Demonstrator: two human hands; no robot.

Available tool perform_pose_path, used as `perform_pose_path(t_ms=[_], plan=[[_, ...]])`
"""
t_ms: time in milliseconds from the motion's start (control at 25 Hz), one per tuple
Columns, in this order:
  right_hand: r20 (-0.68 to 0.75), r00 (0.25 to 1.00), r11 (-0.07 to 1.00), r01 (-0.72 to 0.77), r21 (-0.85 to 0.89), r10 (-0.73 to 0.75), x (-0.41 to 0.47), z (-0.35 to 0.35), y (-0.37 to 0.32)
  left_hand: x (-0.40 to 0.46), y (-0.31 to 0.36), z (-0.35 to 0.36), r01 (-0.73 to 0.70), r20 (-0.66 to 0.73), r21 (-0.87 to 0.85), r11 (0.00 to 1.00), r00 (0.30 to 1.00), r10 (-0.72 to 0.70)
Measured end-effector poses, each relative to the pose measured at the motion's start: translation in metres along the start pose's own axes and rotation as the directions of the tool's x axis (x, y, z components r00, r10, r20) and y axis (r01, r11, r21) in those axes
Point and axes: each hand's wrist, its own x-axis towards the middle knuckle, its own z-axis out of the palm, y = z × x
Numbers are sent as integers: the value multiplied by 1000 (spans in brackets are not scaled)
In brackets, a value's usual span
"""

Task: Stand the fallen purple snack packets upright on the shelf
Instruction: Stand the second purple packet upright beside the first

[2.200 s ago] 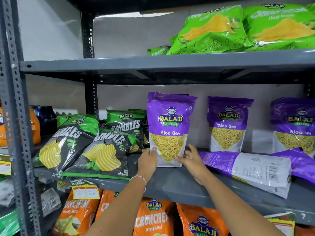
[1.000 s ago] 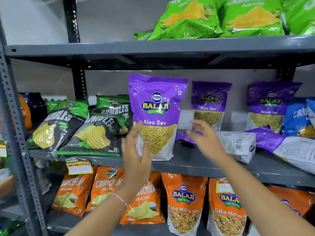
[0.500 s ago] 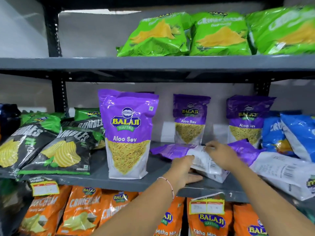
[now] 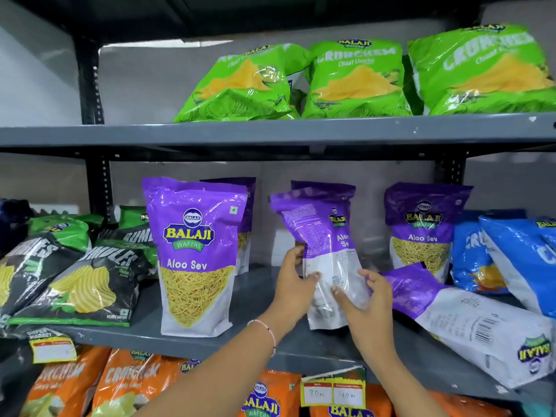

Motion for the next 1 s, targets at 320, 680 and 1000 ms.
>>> perform_pose_path(t_ms=[320, 680, 1000], plan=[[164, 899, 855, -438, 278, 407, 42, 13, 26, 47, -19, -31, 333, 136, -514, 791, 942, -308], [-2, 858, 800, -478, 362, 514, 54, 19, 56, 53, -24, -26, 89, -176, -300, 950, 973, -147], [31, 822, 726, -520, 451, 569, 51, 14, 38, 32, -18, -25, 20, -342, -121, 992, 938, -61]])
